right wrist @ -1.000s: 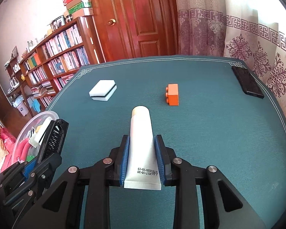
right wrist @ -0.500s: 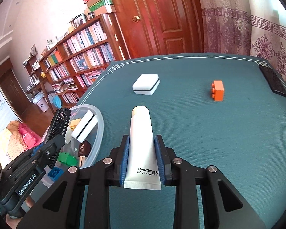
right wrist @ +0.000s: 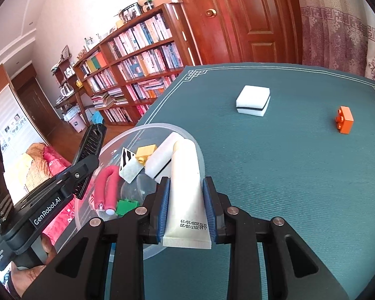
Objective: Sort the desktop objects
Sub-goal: 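Carry the black comb and white tube into the clear bowl and open both tools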
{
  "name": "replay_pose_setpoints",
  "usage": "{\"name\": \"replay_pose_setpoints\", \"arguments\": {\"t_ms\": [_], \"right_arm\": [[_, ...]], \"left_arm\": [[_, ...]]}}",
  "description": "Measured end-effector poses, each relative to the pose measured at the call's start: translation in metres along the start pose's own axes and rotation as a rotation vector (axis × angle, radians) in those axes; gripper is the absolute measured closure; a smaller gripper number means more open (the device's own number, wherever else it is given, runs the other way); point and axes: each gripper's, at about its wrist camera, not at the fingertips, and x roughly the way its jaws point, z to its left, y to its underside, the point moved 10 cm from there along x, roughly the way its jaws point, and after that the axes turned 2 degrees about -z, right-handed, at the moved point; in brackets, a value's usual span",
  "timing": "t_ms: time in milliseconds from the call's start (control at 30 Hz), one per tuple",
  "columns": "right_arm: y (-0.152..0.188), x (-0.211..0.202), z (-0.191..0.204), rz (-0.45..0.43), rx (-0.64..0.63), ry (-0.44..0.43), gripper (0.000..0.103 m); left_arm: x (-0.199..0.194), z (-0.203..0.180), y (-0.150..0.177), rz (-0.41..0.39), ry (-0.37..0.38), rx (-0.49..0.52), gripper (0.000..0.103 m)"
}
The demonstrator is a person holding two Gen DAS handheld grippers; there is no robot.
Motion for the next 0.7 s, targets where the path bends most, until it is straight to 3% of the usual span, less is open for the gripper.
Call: {"name": "replay_pose_setpoints", "arguments": {"t_ms": [233,267,333,533,700], "right_arm": [[0.004,0.019,0.026,0.044,-0.008,-0.060,0.073],[0.005,0.021,0.029,0.054,-0.001,-0.078,0.072],[0.007,0.023,0.034,0.065,0.004,-0.116,0.072],[0.008,0.013,0.032,0.034,-0.001,-0.128,0.072],[0.005,0.002,0.012,-0.001,0.021,-0.078,0.072]], "left_arm": [[0.006,0.003,0.004,0.027,0.013,-0.014,0.082],[0.007,0.004,0.005,0.033,0.015,-0.023,0.076],[0.006,0.006,0.003,0.026,0.016,-0.039,0.040],[-0.003,0.009,-0.003,-0.014,-0.002,-0.039,0.034],[-0.003,0.004,-0.001,-0.003,0.005,-0.023,0.032]]}}
